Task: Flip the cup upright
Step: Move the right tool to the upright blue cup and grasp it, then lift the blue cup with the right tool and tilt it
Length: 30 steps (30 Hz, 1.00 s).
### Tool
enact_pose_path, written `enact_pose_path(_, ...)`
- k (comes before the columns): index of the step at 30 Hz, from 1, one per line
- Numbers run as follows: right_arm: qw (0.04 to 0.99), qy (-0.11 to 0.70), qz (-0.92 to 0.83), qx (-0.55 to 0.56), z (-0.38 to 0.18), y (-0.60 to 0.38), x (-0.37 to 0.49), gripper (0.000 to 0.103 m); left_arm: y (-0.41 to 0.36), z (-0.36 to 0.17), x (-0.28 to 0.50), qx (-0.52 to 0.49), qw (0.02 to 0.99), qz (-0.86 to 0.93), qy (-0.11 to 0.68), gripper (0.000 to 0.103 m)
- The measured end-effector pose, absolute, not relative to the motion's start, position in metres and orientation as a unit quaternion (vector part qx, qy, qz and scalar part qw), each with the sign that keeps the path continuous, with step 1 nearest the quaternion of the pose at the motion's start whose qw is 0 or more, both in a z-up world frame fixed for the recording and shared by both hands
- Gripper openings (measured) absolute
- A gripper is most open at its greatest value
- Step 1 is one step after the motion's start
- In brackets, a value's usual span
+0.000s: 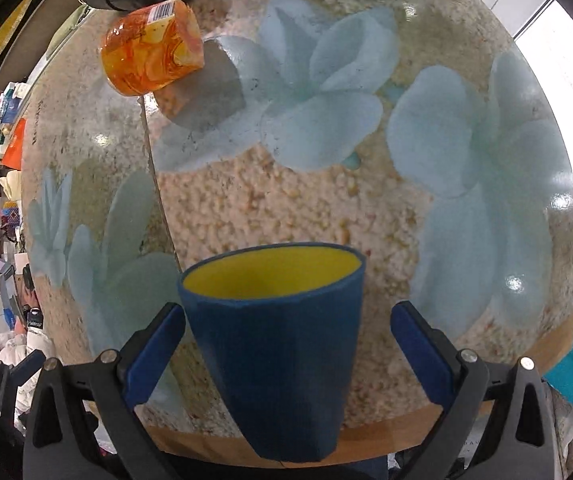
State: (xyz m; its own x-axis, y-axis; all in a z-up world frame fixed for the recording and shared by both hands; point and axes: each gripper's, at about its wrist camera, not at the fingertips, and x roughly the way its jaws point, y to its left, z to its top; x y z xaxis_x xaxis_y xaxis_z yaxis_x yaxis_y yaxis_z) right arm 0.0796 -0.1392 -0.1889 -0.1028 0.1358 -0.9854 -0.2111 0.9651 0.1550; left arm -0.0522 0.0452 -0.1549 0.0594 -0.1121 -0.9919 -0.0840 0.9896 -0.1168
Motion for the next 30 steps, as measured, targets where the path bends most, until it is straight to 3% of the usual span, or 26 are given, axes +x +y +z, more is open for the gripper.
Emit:
enact_pose_path(2,0.669,0.732,0.130,-0.033,-0.191,-0.135,0.080,0.102,0.049,-0.157,-0.053,-0.074,0.724,-0.009,0.686,0.102)
enact_pose_path(6,0.661,0.739,0.127,-0.042,-0.199,-0.120,0.076,0.072,0.056,-0.156,-0.056,-0.073,0.729,0.002,0.681,0.102)
enact_pose_path(19,0.686,0.710,0.158,-0.004,-0.172,-0.116,0.067,0.071,0.070,-0.155,-0.059,-0.088,0.735,0.009,0.672,0.102)
enact_pose_path(30,0.810,0.547,0.204,-0.058,-0.090,-0.103,0.068,0.070,0.061,-0.142,-0.061,-0.070,0.743,0.012,0.665,0.102)
